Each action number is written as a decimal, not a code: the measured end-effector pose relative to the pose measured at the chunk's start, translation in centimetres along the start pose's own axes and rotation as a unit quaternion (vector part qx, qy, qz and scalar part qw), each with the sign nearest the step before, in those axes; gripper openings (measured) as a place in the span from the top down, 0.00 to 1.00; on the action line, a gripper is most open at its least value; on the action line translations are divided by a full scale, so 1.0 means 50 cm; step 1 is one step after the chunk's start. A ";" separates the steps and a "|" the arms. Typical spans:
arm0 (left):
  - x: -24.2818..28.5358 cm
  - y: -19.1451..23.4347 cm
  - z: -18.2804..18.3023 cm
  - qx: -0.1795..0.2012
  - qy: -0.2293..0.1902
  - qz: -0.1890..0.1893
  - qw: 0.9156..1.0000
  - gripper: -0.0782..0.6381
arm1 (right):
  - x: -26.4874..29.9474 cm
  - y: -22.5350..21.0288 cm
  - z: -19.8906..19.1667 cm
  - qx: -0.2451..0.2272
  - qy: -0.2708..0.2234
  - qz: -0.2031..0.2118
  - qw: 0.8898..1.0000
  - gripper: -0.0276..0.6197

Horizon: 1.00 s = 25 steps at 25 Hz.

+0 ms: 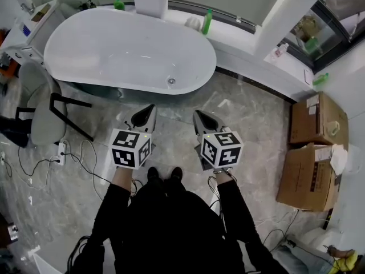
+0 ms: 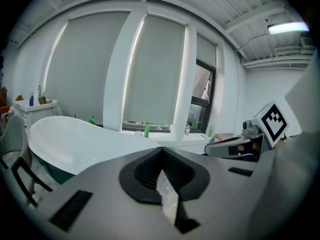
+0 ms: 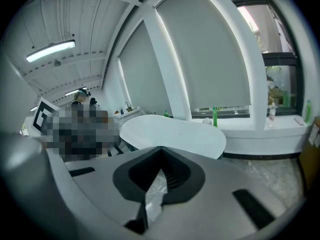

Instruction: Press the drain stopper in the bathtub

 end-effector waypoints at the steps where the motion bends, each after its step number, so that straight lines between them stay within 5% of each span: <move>1: 0.004 -0.001 0.003 0.001 -0.001 0.003 1.000 0.88 | -0.004 -0.008 0.004 0.001 -0.003 -0.001 1.000 0.96; 12: 0.047 -0.020 0.056 0.015 -0.019 0.032 0.999 0.88 | -0.044 -0.075 0.071 -0.009 -0.032 -0.014 0.999 0.96; 25: 0.145 0.006 0.098 0.034 -0.015 0.016 0.999 0.88 | 0.011 -0.117 0.131 -0.005 -0.043 -0.013 0.999 0.96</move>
Point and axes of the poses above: the fingertips, and each gripper's own axes: x forward along the fingers, y to its left, z out of its top, the point moved 10 cm from there along -x, backward along the fingers, and after that the axes turned 7 degrees about x, right-handed, at the moved point
